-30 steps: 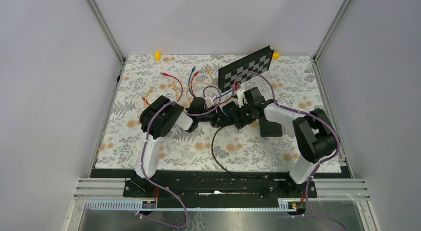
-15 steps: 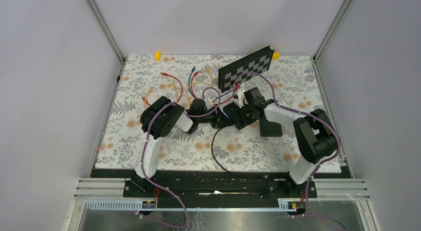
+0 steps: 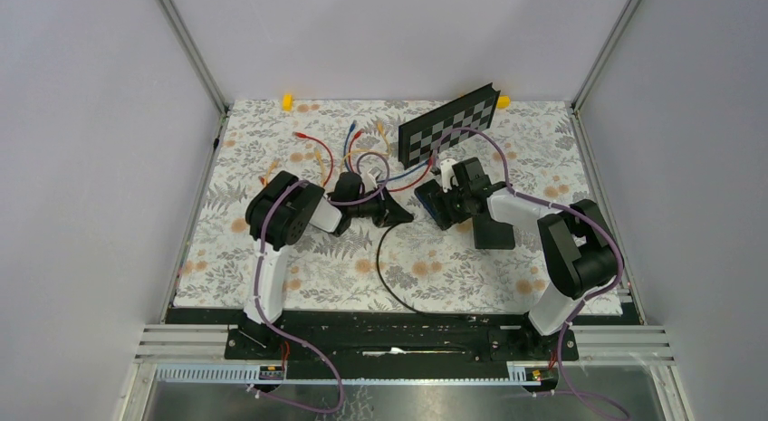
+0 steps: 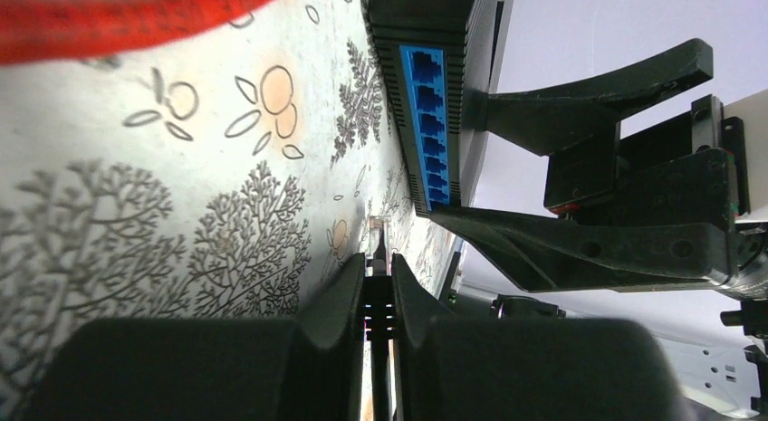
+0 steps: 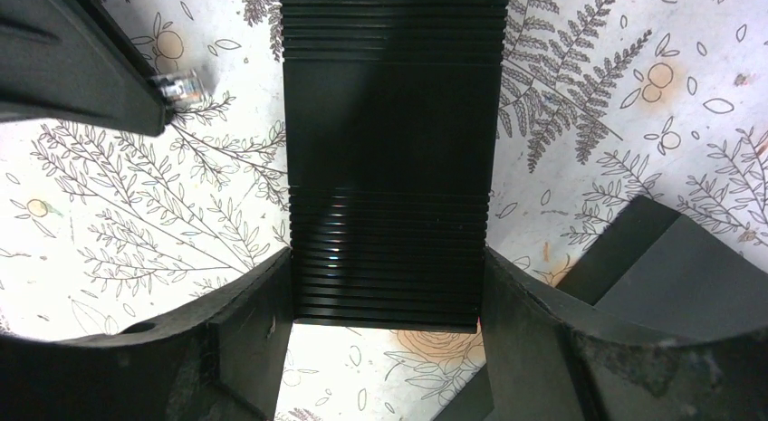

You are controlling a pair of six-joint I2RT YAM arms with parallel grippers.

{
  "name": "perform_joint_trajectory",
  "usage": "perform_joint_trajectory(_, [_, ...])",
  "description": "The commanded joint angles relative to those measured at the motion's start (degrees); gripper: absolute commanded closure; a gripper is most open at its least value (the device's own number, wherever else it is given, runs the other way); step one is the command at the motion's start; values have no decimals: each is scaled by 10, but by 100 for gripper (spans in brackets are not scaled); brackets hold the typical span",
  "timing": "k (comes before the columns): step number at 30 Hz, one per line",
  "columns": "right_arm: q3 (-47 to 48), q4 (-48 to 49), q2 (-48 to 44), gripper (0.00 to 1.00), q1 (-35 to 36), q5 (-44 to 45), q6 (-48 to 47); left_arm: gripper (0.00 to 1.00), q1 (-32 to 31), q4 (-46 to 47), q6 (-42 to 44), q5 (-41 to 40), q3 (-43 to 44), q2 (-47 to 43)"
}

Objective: Pull the plug from the switch port
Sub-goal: Pull the connector from the switch port, then place the connector at the center of the board.

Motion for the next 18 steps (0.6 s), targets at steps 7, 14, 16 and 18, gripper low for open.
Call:
perform_joint_trajectory(7, [30,-17,-14,64,-1,-12,11,100,21,-103,158,28,36,-97])
perform_joint_trajectory(14, [42,-45,12,38,-1,-25,-8,100,78,-169,216,82,55,-205])
perform_joint_trajectory(16, [43,-45,14,33,-1,-24,-14,100,102,-176,217,104,57,-236])
perform_joint_trajectory(18, [45,-45,13,28,-1,-28,-22,100,127,-193,225,125,65,-269])
